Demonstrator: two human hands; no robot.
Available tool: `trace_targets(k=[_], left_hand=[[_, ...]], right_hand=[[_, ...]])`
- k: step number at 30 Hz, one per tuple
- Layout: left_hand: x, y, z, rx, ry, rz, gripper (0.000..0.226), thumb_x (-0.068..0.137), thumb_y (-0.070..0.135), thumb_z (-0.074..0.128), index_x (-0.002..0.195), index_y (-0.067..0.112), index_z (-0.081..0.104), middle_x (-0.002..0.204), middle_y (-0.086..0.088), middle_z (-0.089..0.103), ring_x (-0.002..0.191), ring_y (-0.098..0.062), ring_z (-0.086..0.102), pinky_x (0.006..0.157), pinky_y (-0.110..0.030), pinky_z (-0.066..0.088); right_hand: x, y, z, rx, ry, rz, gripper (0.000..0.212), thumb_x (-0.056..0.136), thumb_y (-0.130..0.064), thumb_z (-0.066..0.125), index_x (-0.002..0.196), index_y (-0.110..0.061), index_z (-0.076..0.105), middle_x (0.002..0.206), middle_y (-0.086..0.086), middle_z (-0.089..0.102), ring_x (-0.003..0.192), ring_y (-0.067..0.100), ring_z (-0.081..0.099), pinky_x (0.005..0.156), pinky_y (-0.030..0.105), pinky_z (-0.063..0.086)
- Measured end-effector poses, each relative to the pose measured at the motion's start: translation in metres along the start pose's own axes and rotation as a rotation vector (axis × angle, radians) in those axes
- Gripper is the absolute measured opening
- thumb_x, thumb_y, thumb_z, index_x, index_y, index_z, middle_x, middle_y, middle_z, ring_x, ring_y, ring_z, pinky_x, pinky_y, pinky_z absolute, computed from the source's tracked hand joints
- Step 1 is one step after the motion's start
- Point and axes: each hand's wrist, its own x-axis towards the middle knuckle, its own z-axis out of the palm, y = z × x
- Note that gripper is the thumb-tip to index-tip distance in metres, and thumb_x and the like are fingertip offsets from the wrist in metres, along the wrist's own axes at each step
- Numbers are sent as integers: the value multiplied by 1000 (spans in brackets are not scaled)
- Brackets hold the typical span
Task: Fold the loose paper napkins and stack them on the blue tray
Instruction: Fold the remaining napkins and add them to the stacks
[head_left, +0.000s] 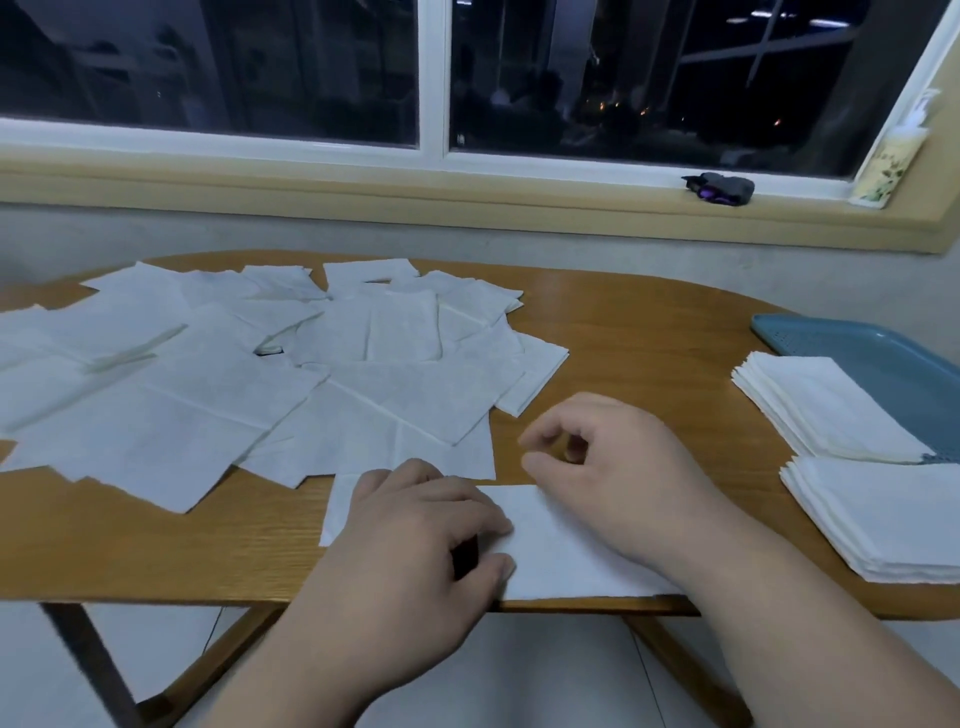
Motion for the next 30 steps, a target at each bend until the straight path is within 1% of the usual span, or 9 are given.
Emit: trace_targets(k=[3,6,10,13,19,23,25,27,30], left_hand=[[0,1,-1,-10,-6,-1,30,79,58,52,97,41,68,100,33,62,103,0,43,96,-26,28],[-2,2,-3,-22,9,-8,30,80,57,51,96,39,68,98,29,64,102,1,41,97,-26,26],[-3,2,-6,12,10,-7,32,83,57,47,99,37,65,99,26,64,104,1,37,97,-25,20],[-3,2,-7,8,12,-4,32,83,56,47,100,36,65,99,23,64,102,0,37,96,-27,22],[-3,1,-6,16,27,-4,29,85,53,46,99,34,64,95,19,62,102,-3,38,96,-28,26],[-3,1,-5,9,32,-8,28,84,50,47,99,34,65,96,20,63,101,-2,38,96,-28,26],[-3,1,-5,-2,47,-2,27,84,50,47,99,35,65,97,21,63,101,-1,38,96,-27,26],[-4,0,-5,-8,51,2,26,85,50,48,100,36,64,98,23,62,101,0,37,96,-27,25],[-3,-1,-4,-13,52,5,27,84,51,48,101,37,65,100,26,62,100,1,37,96,-26,24]], right_hand=[[35,-15,11,-94,-150,-63,5,88,-37,67,93,-37,67,97,-19,57,86,-3,53,76,21,42],[58,-24,21,-160,-188,-96,10,87,-40,66,96,-35,67,97,-18,55,87,-1,51,78,23,42],[72,-25,33,-234,-235,-94,11,86,-37,63,94,-30,68,100,-15,57,95,6,56,87,32,50],[72,-22,39,-280,-248,-111,11,87,-34,60,91,-29,68,99,-14,58,95,8,57,86,35,52],[69,-19,46,-235,-173,-123,11,87,-28,58,84,-27,69,96,-14,60,91,6,57,82,33,52],[71,-18,47,-201,-146,-94,12,87,-24,55,77,-25,61,89,-11,61,81,6,56,73,30,51],[71,-17,40,-148,-122,-60,11,87,-23,54,78,-26,59,84,-12,61,77,4,56,65,25,47],[70,-16,28,-129,-76,-48,10,88,-25,55,80,-27,60,80,-15,60,74,-1,54,60,19,38],[57,-12,6,-128,33,-61,13,88,-26,58,76,-30,59,76,-16,58,76,-4,52,59,18,35]])
